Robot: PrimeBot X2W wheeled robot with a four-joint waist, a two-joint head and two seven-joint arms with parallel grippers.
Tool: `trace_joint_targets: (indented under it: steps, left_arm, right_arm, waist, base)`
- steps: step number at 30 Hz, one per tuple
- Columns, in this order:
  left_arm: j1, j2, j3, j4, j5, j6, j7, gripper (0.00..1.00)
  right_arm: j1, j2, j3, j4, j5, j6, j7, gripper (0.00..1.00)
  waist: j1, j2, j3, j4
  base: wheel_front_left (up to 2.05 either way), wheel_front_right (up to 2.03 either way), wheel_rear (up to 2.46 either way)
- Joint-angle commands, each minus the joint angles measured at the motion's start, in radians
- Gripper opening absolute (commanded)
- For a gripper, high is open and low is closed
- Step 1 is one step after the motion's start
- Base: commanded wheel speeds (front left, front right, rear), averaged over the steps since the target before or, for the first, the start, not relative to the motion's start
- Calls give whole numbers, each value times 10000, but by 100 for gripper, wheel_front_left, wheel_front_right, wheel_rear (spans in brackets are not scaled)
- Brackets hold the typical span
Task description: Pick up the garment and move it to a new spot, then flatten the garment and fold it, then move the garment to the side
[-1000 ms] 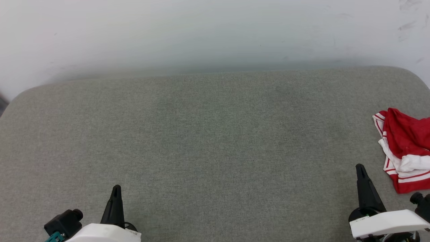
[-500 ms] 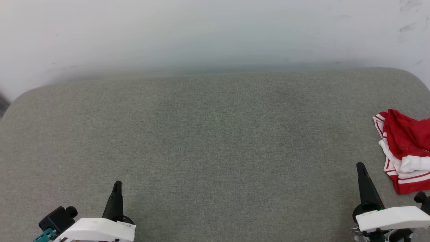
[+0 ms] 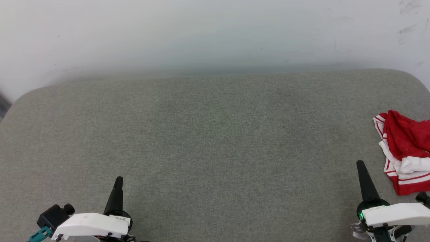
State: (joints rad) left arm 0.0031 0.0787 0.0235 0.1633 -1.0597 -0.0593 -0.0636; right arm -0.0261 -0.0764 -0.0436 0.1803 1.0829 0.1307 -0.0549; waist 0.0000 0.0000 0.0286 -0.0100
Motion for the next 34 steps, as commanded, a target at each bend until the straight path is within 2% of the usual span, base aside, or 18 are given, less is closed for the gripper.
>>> trace_joint_targets:
  steps: [1,34]
  left_arm:
    - [-222,53,51,-38,-310,-66,72,0]
    - [-779,26,335,459,-3577,-478,897,0]
  right_arm:
    - [-264,-73,-35,-34,303,2,68,0]
    - [-612,1,-258,359,3395,1,903,0]
  waist:
    - [0,0,-6,3]
    - [0,0,-135,53]
  base:
    - [0,0,0]
    - [0,0,0]
